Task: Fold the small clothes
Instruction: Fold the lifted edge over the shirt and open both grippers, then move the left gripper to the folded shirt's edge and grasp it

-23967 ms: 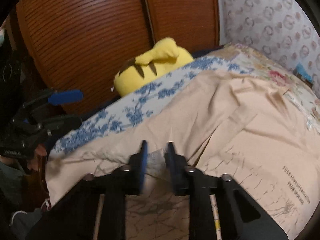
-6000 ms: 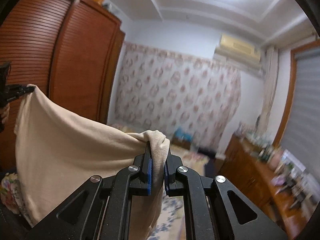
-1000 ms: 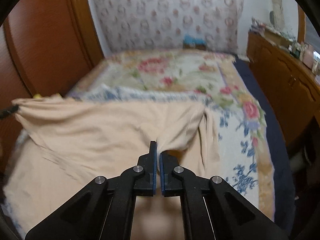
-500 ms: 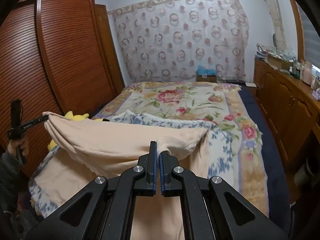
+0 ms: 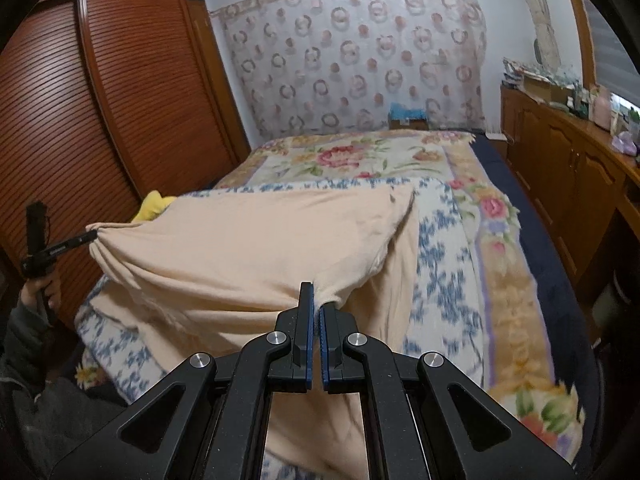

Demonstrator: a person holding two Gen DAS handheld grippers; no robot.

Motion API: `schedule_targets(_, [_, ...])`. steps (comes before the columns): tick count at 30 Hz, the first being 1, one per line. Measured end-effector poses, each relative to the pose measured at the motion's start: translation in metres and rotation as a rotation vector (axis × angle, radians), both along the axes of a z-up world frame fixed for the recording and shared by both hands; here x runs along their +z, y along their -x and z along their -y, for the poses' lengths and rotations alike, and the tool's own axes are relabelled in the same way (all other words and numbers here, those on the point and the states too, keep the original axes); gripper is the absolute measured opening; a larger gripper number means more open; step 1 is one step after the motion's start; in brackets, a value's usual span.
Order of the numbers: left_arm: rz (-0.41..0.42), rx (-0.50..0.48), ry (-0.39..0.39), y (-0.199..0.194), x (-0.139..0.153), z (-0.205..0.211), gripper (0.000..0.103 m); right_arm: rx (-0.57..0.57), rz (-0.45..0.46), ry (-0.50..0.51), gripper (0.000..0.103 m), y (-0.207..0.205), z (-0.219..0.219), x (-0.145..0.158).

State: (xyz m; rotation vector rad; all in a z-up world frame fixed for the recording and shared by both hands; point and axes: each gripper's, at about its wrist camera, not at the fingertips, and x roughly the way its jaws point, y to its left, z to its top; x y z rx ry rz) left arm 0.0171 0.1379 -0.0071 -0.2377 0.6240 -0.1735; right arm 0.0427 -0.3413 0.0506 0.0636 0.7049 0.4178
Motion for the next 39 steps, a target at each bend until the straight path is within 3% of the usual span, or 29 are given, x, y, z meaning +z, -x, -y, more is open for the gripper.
schedule_targets(8, [-0.087, 0.034, -0.027, 0.012, -0.035, 0.006, 0.005, -0.022, -0.069, 0.108, 0.0, 0.018, -0.007, -0.036])
schedule_targets(12, [-0.105, 0.032, -0.035, 0.014, -0.039, 0.006, 0.009, -0.027, -0.066, 0.151, 0.012, 0.016, -0.01, -0.04])
schedule_targets(15, [-0.098, 0.047, -0.077, 0.019, -0.036, 0.005, 0.02, -0.054, -0.029, 0.208, 0.028, 0.011, -0.011, -0.034])
schedule_targets(17, [-0.09, 0.044, -0.078, 0.021, -0.034, 0.004, 0.034, -0.055, -0.007, 0.206, 0.038, 0.008, -0.011, -0.03])
schedule_targets(19, [-0.092, 0.038, -0.069, 0.022, -0.035, 0.003, 0.04, -0.05, 0.004, 0.199, 0.043, 0.005, -0.012, -0.028])
schedule_targets(26, [-0.118, 0.039, -0.128, 0.021, -0.042, 0.012, 0.052, -0.003, 0.004, 0.223, 0.045, -0.02, -0.036, -0.049])
schedule_targets(39, [-0.165, 0.074, -0.162, 0.023, -0.058, 0.012, 0.053, 0.075, -0.091, 0.254, 0.045, -0.047, -0.067, -0.101])
